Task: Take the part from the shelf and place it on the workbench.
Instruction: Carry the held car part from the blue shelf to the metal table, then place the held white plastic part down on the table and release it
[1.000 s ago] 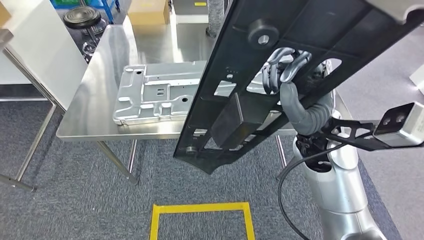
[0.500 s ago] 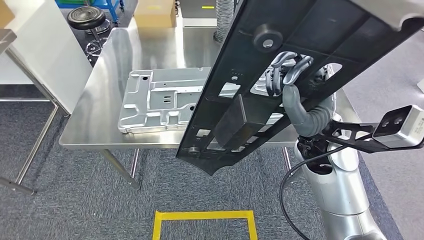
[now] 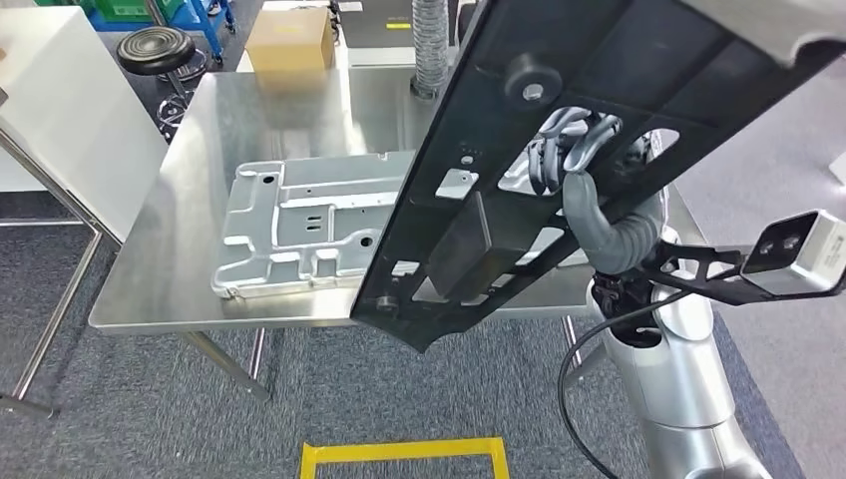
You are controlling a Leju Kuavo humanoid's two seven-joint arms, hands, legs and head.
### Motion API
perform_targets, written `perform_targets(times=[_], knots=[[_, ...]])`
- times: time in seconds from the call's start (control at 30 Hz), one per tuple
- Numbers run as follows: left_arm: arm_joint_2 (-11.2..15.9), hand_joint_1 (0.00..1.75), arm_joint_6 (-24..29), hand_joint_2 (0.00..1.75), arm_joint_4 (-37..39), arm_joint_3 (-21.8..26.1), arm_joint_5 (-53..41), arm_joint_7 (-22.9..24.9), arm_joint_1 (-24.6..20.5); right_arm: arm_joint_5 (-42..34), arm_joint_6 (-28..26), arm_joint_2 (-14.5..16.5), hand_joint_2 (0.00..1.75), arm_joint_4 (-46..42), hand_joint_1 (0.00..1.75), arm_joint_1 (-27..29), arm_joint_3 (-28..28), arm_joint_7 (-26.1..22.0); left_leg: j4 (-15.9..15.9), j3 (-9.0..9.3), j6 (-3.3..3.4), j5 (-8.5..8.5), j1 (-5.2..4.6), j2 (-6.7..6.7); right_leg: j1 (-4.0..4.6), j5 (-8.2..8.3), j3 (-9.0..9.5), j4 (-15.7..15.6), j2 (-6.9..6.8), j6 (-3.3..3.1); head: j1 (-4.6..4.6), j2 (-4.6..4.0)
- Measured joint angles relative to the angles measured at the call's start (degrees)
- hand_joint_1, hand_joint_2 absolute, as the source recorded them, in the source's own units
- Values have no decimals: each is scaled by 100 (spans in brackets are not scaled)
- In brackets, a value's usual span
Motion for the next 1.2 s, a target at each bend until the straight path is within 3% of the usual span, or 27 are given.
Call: perform_targets(times=[0.1,0.17,0.27,0.3,0.33,0.37,0.43,0.5,0.6,0.67,0.73,0.8,0.83,0.87,0.97,1.0,1.03,1.13,1.2], knots=[[13,0,-2,175,-2,6,-16,10,0,-4,0,1,175,-13,175,-4,-11,2,-113,80,142,-17,-15,-3,9,-42,16,44,0,97,2,1],[17,0,-21,175,-2,7,-32,5,-1,-4,0,0,175,-27,175,-28,-42,3,-149,156,207,-38,-1,-10,-5,-93,-121,341,-3,140,21,1],[20,0,-41,175,-2,7,-34,-4,-15,-6,0,0,175,-46,175,-57,-93,2,-164,239,270,-121,2,-13,-24,-467,-819,1415,-4,206,41,1],[20,0,-42,175,-2,7,-35,-5,-12,-6,0,0,175,-49,175,-54,-107,3,-164,276,273,-158,0,-17,-30,-559,-1032,1670,-4,220,41,1],[20,0,-44,175,-2,7,-35,-7,-7,-6,-1,0,175,-50,175,-52,-117,4,-163,324,271,-199,-2,-23,-33,-540,-1151,1735,-5,222,43,1],[20,0,-49,175,-2,7,-37,-9,-3,-5,-4,-1,175,-52,175,-53,-128,5,-163,389,265,-246,-5,-30,-35,-384,-1160,1580,-5,214,43,1],[18,0,-59,175,-1,7,-38,-13,1,-3,-22,-5,175,-67,175,-73,-154,10,-166,518,245,-349,-11,-38,-16,190,-951,812,-8,148,46,1],[15,0,-65,175,0,7,-41,-15,-9,-3,-53,-11,175,-98,175,-115,-181,27,-168,602,194,-443,-26,-42,28,504,-771,207,-17,65,44,1],[25,0,-68,175,1,9,-45,-19,-28,-5,-77,-19,175,-171,175,-179,-222,78,-131,684,91,-505,-43,-35,31,499,-680,60,-13,-20,46,0],[34,0,-71,175,1,9,-52,-21,-38,-3,-79,-22,175,-214,175,-221,-246,96,76,645,34,-581,-38,-28,2,470,-565,28,-12,-79,37,1],[42,0,-78,175,1,10,-70,-21,-53,4,-96,-20,175,-260,175,-277,-260,123,682,318,-16,-791,-19,-24,-5,417,-479,15,-12,-121,29,0],[49,0,-89,175,1,13,-92,-21,-49,9,-130,-18,175,-304,175,-317,-279,182,1360,-157,-58,-1055,-5,-23,-1,344,-412,16,-8,-135,26,-1],[51,0,-94,175,1,14,-99,-20,-40,9,-148,-19,175,-322,175,-329,-290,214,1491,-310,-71,-1092,2,-23,0,302,-363,17,-4,-134,25,0],[51,0,-93,175,1,16,-102,-20,-31,12,-168,-19,175,-335,175,-344,-303,240,1414,-365,-81,-1002,8,-22,0,259,-303,18,-1,-127,24,0],[54,0,-57,175,1,69,-62,-21,-19,264,-391,-27,175,-348,175,-424,-391,259,375,-151,-62,-211,15,-15,3,113,-124,37,6,-80,26,0],[54,0,-40,175,1,98,-40,-24,-18,521,-576,-40,175,-341,175,-466,-436,248,118,-87,-25,-43,8,-11,12,70,-104,52,11,-51,27,0],[54,0,-26,175,1,123,-21,-28,-13,846,-806,-61,175,-327,175,-516,-484,246,-10,-65,21,45,-1,-9,18,35,-104,67,17,-19,26,0],[54,0,-11,175,1,178,-20,-45,-8,2085,-1650,-192,175,-189,175,-783,-635,418,-45,-58,156,73,-11,-17,13,-41,-112,92,19,78,23,1],[54,0,-19,175,1,218,-49,-50,-17,2992,-2176,-343,175,27,175,-1053,-701,683,-89,-25,215,73,2,-19,-2,-218,-249,385,12,144,47,1]])
